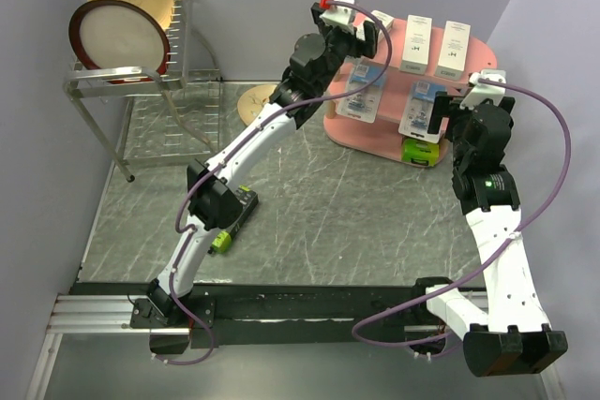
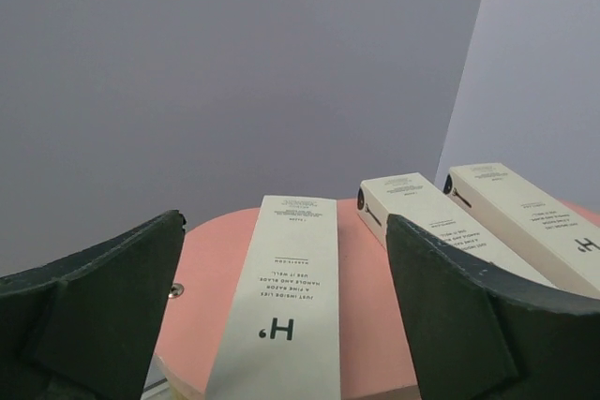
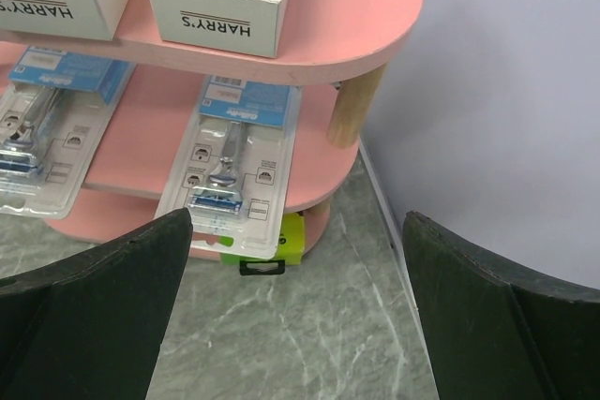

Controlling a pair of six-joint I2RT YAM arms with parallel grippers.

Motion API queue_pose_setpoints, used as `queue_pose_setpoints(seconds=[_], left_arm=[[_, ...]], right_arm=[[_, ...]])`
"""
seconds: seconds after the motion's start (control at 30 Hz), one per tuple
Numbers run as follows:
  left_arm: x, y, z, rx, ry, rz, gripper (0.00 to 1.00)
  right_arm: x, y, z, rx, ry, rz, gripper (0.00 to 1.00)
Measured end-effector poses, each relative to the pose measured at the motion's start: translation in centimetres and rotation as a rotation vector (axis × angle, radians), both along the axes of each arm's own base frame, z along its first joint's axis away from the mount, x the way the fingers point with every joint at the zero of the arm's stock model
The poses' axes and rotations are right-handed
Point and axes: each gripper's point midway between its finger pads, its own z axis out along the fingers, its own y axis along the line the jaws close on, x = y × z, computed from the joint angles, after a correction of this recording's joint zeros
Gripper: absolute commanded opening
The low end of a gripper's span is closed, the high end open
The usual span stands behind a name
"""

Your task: Place and organize the shaving razors onto the shelf

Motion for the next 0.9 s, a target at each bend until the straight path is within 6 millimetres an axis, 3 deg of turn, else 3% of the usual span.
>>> queue_pose_setpoints(seconds=[0.13,0.27,0.43,0.53,0.57,0.6,0.63,0.8,0.9], left_arm=[[-0.9,1.2,1.9,0.009,-0.031,0.027,0.97],[-2.5,4.8,5.5,0.004,-0.052,0.061,0.87],[-1.8,14.8,10.3,-0.07,-0.066,0.149,0.56],[0.2,19.1,10.3,-0.093,-0.049,0.2,0.32],[0.9,19.7,9.7,-0.094,-0.032,0.2,0.24],[1.7,19.9,8.5,-0.084,-0.005,0.196,0.06],[2.6,19.5,6.9,-0.071,0.027,0.181,0.01],[5.2,14.9,-2.8,0.022,0.206,0.049,0.01],[5.5,13.1,-9.3,0.076,0.325,-0.007,0.01]], right_arm=[[0.0,0.0,0.1,0.015,-0.007,-0.006,1.0],[-0.3,-0.7,1.4,0.074,-0.076,-0.023,0.97],[-1.6,-2.1,5.6,0.15,-0.237,-0.059,0.91],[-2.0,-3.1,8.7,0.194,-0.34,-0.091,0.9],[-2.1,-3.9,9.8,0.215,-0.376,-0.116,0.89],[-2.2,-4.6,10.3,0.228,-0.397,-0.138,0.88],[-2.1,-5.4,10.8,0.248,-0.42,-0.164,0.87],[-0.5,-8.5,10.1,0.342,-0.425,-0.247,0.83],[1.4,-9.6,8.0,0.385,-0.375,-0.271,0.84]])
